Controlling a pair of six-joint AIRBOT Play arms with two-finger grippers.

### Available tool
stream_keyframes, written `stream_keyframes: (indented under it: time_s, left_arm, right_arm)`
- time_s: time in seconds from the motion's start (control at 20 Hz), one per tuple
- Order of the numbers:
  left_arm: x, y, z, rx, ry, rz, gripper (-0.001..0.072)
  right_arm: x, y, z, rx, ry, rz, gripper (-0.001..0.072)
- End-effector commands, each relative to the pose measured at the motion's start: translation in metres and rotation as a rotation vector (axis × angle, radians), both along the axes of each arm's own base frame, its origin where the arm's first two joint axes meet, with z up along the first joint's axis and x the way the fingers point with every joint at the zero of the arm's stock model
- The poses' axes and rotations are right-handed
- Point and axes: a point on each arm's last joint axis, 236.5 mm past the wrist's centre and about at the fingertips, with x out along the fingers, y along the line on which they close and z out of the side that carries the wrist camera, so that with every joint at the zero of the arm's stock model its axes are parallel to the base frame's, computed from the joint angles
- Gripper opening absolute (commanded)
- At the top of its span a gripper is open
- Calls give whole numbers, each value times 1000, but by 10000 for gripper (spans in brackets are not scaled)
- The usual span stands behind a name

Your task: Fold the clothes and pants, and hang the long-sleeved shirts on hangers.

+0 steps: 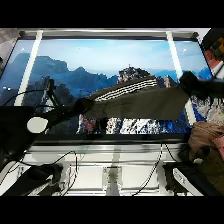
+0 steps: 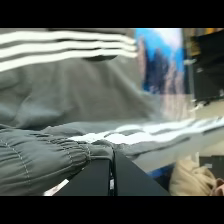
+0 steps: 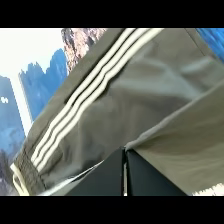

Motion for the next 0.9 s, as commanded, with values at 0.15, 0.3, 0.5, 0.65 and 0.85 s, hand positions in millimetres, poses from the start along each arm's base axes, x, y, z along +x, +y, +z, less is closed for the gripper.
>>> stream_keyframes:
  time_s: [0.15, 0.3, 0.5, 0.65, 0.85]
  left_arm:
    - [37, 10, -43, 45, 46, 113, -1]
    - [47, 13, -69, 75, 86, 141, 0]
    - [81, 33, -97, 84, 79, 293, 0]
    - [102, 51, -111, 92, 59, 406, 17]
    - [118, 69, -109, 109, -6, 491, 495]
  right_arm:
    - [105, 1, -22, -26, 9, 81, 2]
    - [141, 8, -35, -27, 15, 100, 2]
    - [188, 32, -67, -30, -15, 123, 2]
    - [218, 44, -90, -11, -64, 101, 87]
    - [232, 47, -93, -20, -113, 96, 626]
